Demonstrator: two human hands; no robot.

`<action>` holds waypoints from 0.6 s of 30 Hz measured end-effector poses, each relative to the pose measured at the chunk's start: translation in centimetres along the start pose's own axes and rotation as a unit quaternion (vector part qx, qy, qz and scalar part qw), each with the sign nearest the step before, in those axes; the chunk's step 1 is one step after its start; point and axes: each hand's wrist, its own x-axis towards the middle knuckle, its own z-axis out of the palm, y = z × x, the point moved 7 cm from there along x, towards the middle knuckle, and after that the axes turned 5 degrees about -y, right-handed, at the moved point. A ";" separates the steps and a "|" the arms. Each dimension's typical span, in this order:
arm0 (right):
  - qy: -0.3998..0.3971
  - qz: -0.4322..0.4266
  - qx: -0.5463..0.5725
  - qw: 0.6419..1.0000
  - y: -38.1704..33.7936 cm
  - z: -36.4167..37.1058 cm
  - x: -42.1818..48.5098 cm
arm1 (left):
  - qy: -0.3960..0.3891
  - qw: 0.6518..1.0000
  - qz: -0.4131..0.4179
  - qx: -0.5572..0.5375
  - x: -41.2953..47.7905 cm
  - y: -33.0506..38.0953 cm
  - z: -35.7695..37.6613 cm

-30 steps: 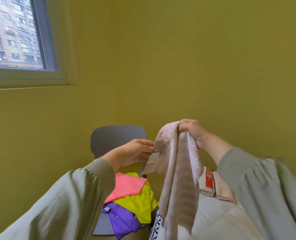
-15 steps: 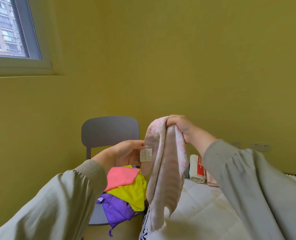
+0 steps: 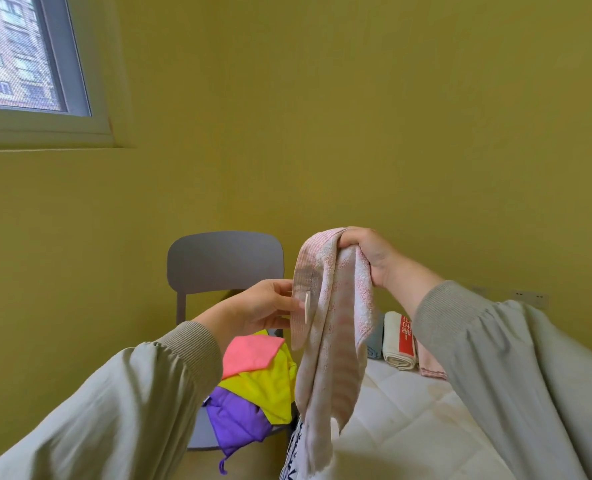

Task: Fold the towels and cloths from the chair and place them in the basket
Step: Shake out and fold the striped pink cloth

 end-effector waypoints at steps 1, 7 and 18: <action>-0.004 0.000 0.001 1.000 -0.1 0.2 -0.1 | 0.011 1.000 0.000 0.017 0.0 0.1 0.0; 0.027 -0.056 -0.120 0.991 -1.7 -0.2 -0.5 | 0.098 0.989 0.005 0.114 0.0 1.2 -0.3; 0.160 -0.040 -0.683 0.711 -2.5 -4.2 -2.5 | 0.266 0.792 -0.017 0.549 -2.5 8.5 -4.3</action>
